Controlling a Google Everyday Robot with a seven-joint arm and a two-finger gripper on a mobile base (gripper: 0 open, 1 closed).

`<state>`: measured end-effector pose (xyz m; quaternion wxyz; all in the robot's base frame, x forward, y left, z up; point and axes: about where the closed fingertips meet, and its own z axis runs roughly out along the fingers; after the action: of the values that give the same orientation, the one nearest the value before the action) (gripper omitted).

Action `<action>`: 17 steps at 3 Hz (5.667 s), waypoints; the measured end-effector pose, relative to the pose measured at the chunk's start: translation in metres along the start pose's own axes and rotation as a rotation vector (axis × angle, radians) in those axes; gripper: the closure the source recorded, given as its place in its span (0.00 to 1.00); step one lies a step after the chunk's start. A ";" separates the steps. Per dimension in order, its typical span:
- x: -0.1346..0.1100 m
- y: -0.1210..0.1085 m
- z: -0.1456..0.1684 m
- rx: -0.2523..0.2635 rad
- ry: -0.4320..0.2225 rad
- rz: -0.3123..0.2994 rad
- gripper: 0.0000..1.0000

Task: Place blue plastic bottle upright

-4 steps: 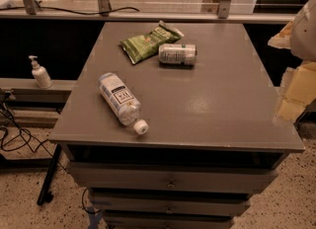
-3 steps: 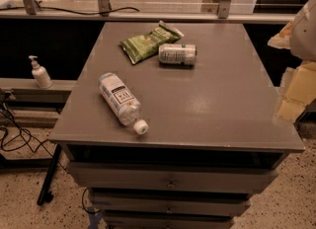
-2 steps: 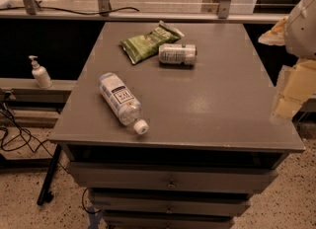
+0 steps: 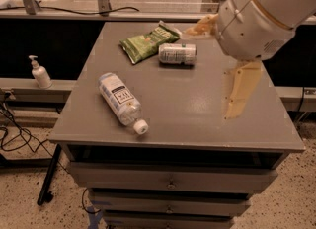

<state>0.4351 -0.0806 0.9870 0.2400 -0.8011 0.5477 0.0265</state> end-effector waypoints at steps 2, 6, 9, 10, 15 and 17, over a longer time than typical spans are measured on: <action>-0.003 0.000 -0.002 0.006 0.001 -0.087 0.00; -0.069 -0.050 0.130 -0.263 -0.005 -0.958 0.00; -0.116 -0.051 0.188 -0.452 -0.082 -1.400 0.00; -0.117 -0.055 0.191 -0.481 -0.074 -1.510 0.00; -0.104 -0.077 0.194 -0.442 0.008 -1.746 0.00; -0.080 -0.075 0.202 -0.495 0.049 -1.850 0.07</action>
Offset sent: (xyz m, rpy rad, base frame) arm -0.0014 0.0022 0.0024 -0.0158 -0.0385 0.0744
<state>0.5145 0.0935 0.8600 -0.0219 -0.9447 -0.3184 -0.0754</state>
